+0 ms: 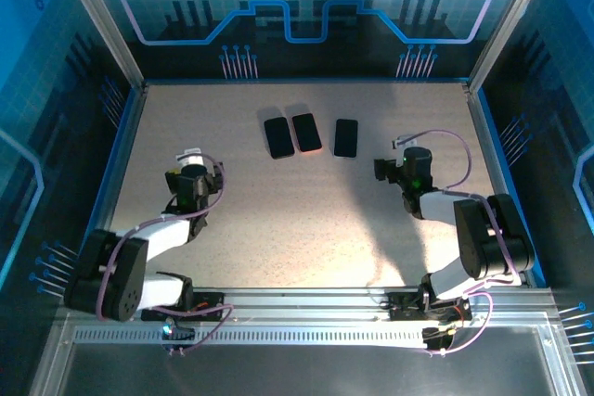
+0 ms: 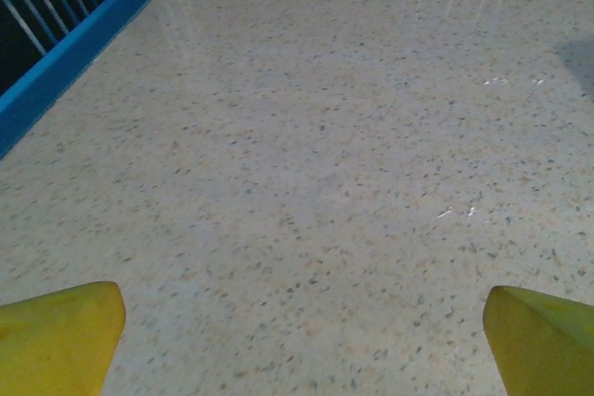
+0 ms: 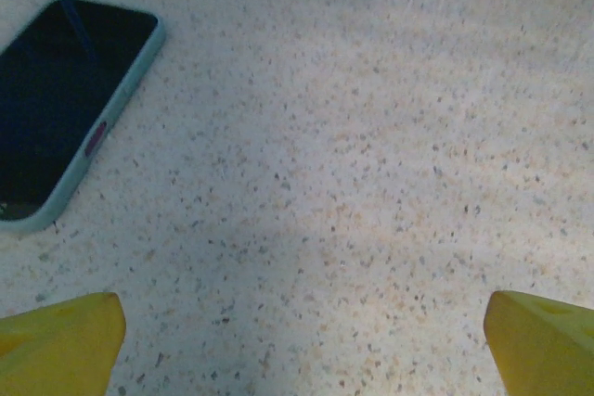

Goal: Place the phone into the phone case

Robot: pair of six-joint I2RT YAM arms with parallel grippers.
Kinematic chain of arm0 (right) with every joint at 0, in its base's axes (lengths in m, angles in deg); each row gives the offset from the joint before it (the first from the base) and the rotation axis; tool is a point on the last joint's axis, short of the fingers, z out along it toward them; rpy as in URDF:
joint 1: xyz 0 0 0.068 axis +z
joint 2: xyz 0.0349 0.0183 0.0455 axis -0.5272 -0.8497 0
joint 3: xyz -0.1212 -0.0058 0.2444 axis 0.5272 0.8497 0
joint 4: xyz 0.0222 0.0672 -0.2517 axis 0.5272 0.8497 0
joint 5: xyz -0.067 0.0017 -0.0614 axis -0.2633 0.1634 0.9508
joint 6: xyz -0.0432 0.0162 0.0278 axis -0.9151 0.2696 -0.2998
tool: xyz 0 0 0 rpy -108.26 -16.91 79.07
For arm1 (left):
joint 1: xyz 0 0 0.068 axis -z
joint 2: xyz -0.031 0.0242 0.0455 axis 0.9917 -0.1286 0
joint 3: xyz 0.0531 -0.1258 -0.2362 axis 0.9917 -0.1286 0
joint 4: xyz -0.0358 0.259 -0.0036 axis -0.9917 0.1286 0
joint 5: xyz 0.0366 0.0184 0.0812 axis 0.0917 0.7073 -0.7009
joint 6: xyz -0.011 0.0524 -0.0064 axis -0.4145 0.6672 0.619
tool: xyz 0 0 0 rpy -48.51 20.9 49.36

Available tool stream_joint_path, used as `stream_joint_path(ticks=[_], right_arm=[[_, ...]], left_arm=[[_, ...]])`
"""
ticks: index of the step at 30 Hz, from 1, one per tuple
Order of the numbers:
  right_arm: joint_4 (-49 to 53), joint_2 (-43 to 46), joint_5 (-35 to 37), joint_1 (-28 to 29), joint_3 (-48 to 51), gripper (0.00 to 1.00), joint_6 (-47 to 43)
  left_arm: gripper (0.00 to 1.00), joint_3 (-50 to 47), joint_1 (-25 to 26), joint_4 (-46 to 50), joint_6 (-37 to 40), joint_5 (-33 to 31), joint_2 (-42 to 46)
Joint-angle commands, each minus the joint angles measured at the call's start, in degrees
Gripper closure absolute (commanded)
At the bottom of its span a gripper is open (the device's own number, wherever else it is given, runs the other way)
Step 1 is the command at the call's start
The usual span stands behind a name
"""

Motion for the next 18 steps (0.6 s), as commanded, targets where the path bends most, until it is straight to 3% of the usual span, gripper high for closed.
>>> stream_joint_path(ticks=[1,4,5,8,10,18], right_arm=[[-11.13,1.54,-2.18,-1.76,3.70,0.00,-0.61],[-22.20,-1.40,-5.78,-3.18,8.05,0.00,-0.41],[-20.11,-0.31,-6.38,-3.41,8.06,0.00,-0.07],[-17.81,-0.36,-9.71,-3.94,6.86,0.00,-0.61],[-18.61,-0.72,-10.70,-4.09,6.82,0.00,-0.93],[-18.32,-0.71,-9.38,-3.60,6.83,0.00,-1.03]], left_arm=[[0.01,-1.64,-1.49,-20.46,4.65,5.47,-5.95],[0.01,0.19,-1.85,-21.60,6.01,9.36,-10.69],[0.01,0.77,-3.01,-17.42,4.46,11.75,-9.30],[0.01,0.09,-4.84,-24.31,4.82,16.99,-13.95],[0.01,0.34,-5.16,-19.98,4.43,19.84,-12.18],[0.01,1.91,-6.16,-18.59,3.31,19.50,-12.83]])
